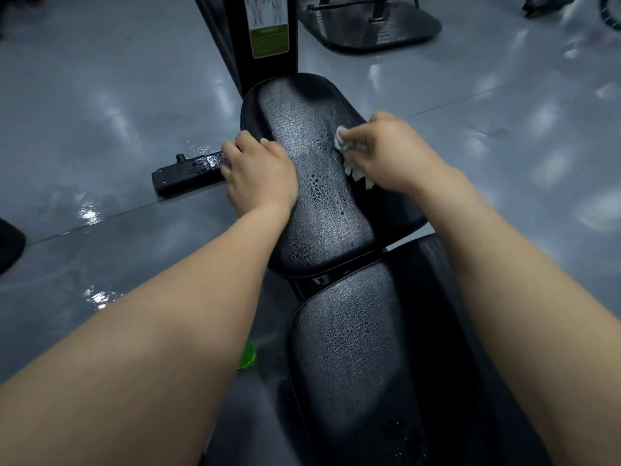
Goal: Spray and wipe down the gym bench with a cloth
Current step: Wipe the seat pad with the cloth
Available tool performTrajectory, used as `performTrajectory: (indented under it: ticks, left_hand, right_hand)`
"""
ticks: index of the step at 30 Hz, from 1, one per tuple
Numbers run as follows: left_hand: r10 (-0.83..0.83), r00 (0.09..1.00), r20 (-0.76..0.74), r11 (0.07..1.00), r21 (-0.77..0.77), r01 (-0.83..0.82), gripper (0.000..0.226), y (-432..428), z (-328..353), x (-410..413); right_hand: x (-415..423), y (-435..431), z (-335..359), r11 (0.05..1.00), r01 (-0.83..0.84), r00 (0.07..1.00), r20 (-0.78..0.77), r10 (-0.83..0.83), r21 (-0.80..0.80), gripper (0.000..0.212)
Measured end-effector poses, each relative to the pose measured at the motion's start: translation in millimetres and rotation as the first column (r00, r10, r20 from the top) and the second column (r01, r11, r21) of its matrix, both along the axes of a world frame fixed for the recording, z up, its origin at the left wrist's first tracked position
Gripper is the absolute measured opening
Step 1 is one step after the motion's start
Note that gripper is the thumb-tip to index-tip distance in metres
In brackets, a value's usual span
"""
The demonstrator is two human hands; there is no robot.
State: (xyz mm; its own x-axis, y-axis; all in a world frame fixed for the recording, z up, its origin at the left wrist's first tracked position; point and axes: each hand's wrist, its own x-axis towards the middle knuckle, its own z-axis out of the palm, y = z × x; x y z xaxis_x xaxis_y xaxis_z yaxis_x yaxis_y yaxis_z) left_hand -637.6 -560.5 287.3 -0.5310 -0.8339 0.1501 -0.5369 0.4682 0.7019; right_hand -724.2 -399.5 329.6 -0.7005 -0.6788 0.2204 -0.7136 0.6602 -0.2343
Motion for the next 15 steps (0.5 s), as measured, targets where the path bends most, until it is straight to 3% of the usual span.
performTrajectory:
  ticks: [3, 8, 11, 15]
  left_hand:
    - [-0.006, 1.0, -0.012, 1.0, 0.007, 0.006, 0.039, -0.2, 1.5, 0.8]
    - [-0.022, 0.999, -0.026, 0.999, 0.029, 0.023, 0.038, -1.1, 1.4, 2.1]
    - [-0.021, 0.999, -0.026, 0.999, 0.033, 0.021, 0.038, -2.4, 1.5, 1.8]
    - [-0.023, 0.999, -0.028, 0.999, 0.046, 0.024, 0.038, -2.3, 2.6, 2.1]
  right_hand:
    - [0.8, -17.0, 0.1, 0.995, 0.098, 0.994, -0.054, -0.096, 0.038, 0.028]
    - [30.5, -5.3, 3.4, 0.947, -0.218, 0.976, 0.047, 0.213, 0.234, 0.044]
    - [21.8, -4.5, 8.1, 0.959, -0.233, 0.971, 0.091, 0.221, 0.161, 0.036]
    - [-9.9, -24.3, 7.3, 0.997, -0.066, 0.998, 0.007, 0.066, 0.049, 0.026]
